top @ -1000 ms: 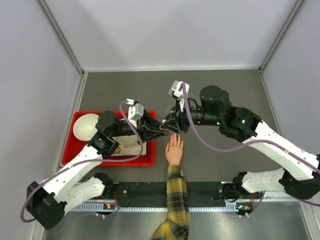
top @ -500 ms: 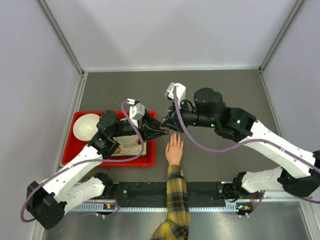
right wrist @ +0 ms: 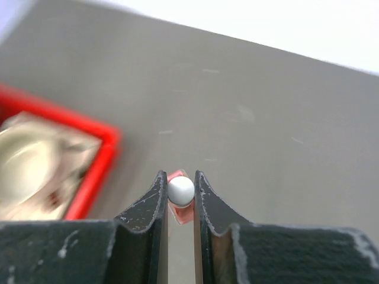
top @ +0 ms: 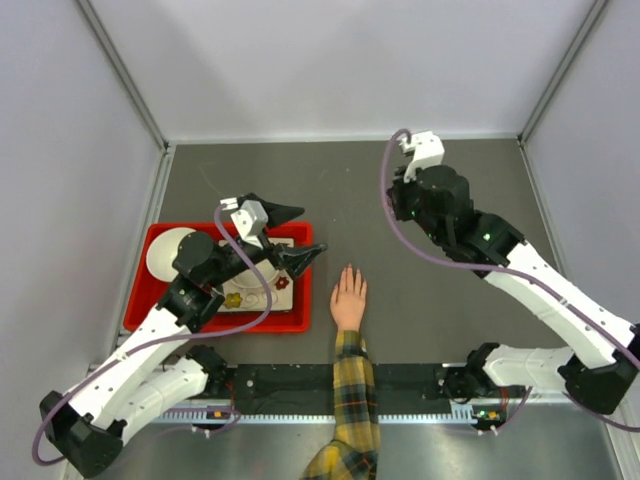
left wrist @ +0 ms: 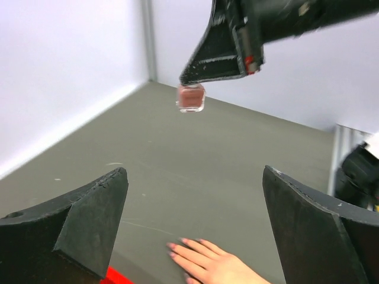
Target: Paint the nails
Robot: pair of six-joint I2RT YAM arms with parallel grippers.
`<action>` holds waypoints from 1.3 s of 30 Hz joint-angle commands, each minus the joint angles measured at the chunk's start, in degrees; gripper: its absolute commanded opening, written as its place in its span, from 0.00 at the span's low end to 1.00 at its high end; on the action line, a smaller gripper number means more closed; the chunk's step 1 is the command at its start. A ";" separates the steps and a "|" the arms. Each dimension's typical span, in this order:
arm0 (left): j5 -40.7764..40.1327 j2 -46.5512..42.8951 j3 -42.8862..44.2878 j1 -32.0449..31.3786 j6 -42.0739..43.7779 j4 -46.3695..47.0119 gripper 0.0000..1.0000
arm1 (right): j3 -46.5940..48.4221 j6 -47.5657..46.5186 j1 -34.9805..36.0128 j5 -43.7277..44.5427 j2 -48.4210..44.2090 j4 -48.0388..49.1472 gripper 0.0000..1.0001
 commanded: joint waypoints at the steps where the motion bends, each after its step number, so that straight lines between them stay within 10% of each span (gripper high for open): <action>1: -7.57 -1.40 0.53 -0.06 2.39 0.30 0.99 | -5.42 8.24 -9.37 12.23 1.32 7.37 0.00; 15: -9.33 -1.14 0.27 -0.06 1.69 0.56 0.98 | -10.18 22.58 -44.96 10.14 22.24 15.19 0.00; 39: -8.10 -0.43 -0.08 -0.15 0.63 1.61 0.98 | -3.50 14.76 -53.42 9.52 41.76 26.53 0.12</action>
